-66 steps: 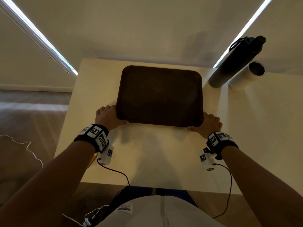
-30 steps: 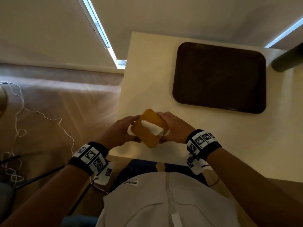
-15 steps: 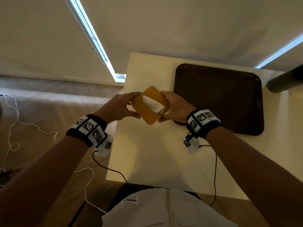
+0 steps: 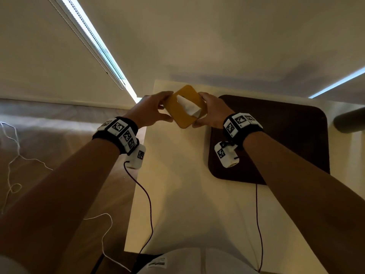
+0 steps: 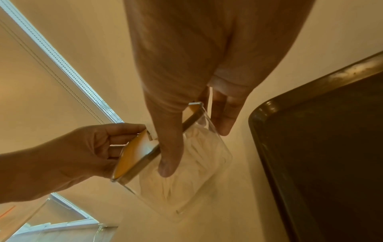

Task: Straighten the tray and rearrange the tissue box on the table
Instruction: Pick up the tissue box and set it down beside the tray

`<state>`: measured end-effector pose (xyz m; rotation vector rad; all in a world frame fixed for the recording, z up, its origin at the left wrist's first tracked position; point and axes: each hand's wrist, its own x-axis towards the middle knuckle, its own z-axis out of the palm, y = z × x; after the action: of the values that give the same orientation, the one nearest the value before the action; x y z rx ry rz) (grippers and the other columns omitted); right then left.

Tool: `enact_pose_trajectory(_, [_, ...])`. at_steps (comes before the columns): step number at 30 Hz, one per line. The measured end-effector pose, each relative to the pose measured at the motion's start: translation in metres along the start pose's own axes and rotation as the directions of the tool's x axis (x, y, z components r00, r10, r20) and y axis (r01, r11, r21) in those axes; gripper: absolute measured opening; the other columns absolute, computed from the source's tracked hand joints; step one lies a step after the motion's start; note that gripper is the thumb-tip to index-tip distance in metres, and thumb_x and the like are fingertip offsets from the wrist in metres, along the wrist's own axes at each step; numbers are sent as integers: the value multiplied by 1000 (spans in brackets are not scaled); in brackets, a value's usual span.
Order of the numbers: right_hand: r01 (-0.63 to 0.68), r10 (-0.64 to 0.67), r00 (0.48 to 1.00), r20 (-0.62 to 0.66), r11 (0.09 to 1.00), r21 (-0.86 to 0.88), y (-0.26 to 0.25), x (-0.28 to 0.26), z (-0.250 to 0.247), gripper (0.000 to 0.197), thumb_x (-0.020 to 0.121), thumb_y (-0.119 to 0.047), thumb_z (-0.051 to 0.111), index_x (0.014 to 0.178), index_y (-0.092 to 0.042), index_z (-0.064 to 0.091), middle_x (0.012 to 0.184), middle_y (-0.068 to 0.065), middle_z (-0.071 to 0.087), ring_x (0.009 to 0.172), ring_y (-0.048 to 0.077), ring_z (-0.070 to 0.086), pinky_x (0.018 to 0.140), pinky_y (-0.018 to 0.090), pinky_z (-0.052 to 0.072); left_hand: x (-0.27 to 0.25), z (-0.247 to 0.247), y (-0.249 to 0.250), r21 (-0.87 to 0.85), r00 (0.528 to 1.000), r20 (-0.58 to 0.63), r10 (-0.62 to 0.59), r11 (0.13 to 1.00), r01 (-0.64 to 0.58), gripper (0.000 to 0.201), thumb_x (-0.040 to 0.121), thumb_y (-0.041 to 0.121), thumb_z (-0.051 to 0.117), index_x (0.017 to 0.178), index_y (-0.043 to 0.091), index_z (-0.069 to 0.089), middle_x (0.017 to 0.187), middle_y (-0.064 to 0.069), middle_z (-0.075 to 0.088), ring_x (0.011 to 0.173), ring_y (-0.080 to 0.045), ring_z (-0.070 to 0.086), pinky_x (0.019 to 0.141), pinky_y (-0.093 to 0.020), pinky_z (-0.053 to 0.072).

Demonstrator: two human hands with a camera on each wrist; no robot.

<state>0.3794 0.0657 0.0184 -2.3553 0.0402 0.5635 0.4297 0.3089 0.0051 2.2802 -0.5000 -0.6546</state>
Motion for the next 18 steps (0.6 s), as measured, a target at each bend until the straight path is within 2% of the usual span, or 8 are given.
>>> enact_pose_trajectory(2, [0, 0, 1000, -1, 1000, 17, 3, 3, 1, 116, 49, -34, 96, 145, -12, 34, 138, 8, 52, 122, 28, 51, 101, 46, 45, 5, 0, -3, -7, 1000, 7, -15, 1000, 15, 93, 67, 20, 89, 146, 20, 42, 131, -10, 62, 114, -23, 63, 97, -32, 50])
enact_pose_trajectory(4, [-7, 7, 1000, -6, 999, 37, 6, 5, 2, 116, 49, -34, 96, 145, -14, 33, 140, 7, 51, 124, 27, 50, 102, 46, 44, 7, 0, -5, -16, 1000, 18, -11, 1000, 11, 93, 67, 21, 89, 146, 20, 42, 132, -9, 62, 116, -24, 63, 98, -34, 51])
enact_pose_trajectory(7, [-22, 22, 1000, -3, 998, 58, 8, 6, 5, 116, 52, -32, 96, 147, -14, 32, 142, 7, 48, 126, 26, 48, 104, 46, 43, 7, 0, -9, -18, 1000, 25, -5, 1000, 6, 92, 68, 18, 89, 146, 19, 41, 134, -11, 60, 118, -24, 62, 98, -31, 49])
enact_pose_trajectory(12, [-53, 59, 997, -42, 989, 139, 12, -1, 14, 115, 56, -32, 94, 149, -15, 28, 147, 7, 43, 131, 25, 44, 106, 49, 42, 6, 0, -13, -36, 1000, 8, 8, 999, -8, 91, 67, 17, 89, 146, 17, 43, 130, -11, 62, 116, -26, 63, 102, -40, 51])
enact_pose_trajectory(15, [-134, 169, 976, -136, 962, 236, 15, -15, 32, 119, 59, -29, 93, 152, -17, 20, 153, 9, 33, 137, 26, 37, 109, 51, 39, 9, -1, -17, -35, 1000, 10, 13, 999, -12, 92, 67, 12, 89, 147, 16, 43, 131, -11, 61, 118, -26, 61, 103, -42, 51])
enact_pose_trajectory(18, [-215, 316, 920, -233, 902, 374, 6, -32, 62, 125, 58, -31, 93, 152, -23, 12, 154, 7, 29, 138, 25, 35, 110, 49, 38, 16, -4, -19, -24, 997, 73, 8, 1000, -7, 95, 67, 10, 88, 148, 19, 40, 136, -9, 58, 121, -25, 58, 103, -46, 50])
